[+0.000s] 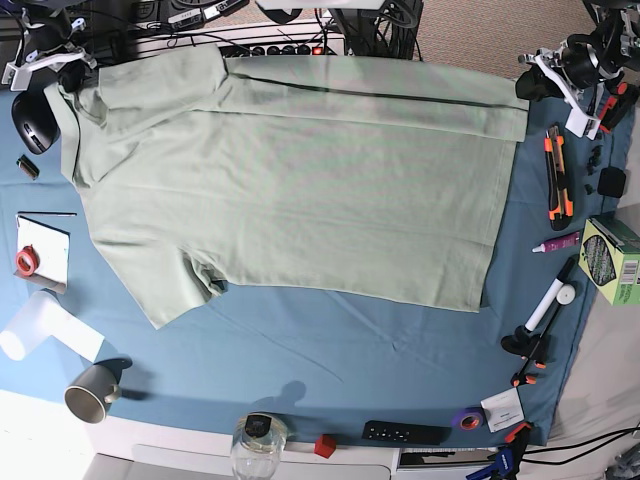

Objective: Fold the T-shirt properly
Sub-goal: 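Pull the shirt edge with both grippers to straighten it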

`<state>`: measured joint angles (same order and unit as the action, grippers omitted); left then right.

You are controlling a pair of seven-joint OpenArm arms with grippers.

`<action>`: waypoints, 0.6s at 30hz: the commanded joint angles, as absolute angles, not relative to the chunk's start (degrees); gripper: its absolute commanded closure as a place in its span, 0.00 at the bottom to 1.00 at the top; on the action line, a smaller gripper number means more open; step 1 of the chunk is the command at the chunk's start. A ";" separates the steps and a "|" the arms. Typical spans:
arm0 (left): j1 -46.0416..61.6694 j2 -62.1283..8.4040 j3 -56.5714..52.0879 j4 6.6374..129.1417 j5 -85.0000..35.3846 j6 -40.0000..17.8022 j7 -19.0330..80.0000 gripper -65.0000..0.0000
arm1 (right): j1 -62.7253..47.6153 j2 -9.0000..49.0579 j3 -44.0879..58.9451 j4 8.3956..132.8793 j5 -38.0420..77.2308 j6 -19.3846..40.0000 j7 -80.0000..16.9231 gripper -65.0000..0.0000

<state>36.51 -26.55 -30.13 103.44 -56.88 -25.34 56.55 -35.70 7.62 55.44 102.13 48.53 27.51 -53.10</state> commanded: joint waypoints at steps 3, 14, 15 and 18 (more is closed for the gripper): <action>36.99 -27.49 -30.72 104.25 -57.71 -25.54 55.90 1.00 | -34.46 9.58 55.99 103.22 49.80 27.73 -51.27 1.00; 36.97 -27.46 -30.72 104.25 -57.69 -25.54 55.64 1.00 | -32.12 11.38 55.96 105.23 54.59 33.56 -51.42 1.00; 36.99 -27.49 -30.72 104.25 -57.69 -25.54 55.53 1.00 | -31.35 11.84 55.96 105.73 54.89 35.27 -51.86 1.00; 36.99 -27.46 -30.72 104.25 -57.69 -25.54 55.51 1.00 | -29.63 13.04 55.96 108.18 55.70 35.81 -52.80 1.00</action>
<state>36.53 -26.55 -30.13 103.44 -56.88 -25.32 56.36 -29.19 12.08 55.44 107.20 54.43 35.62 -54.41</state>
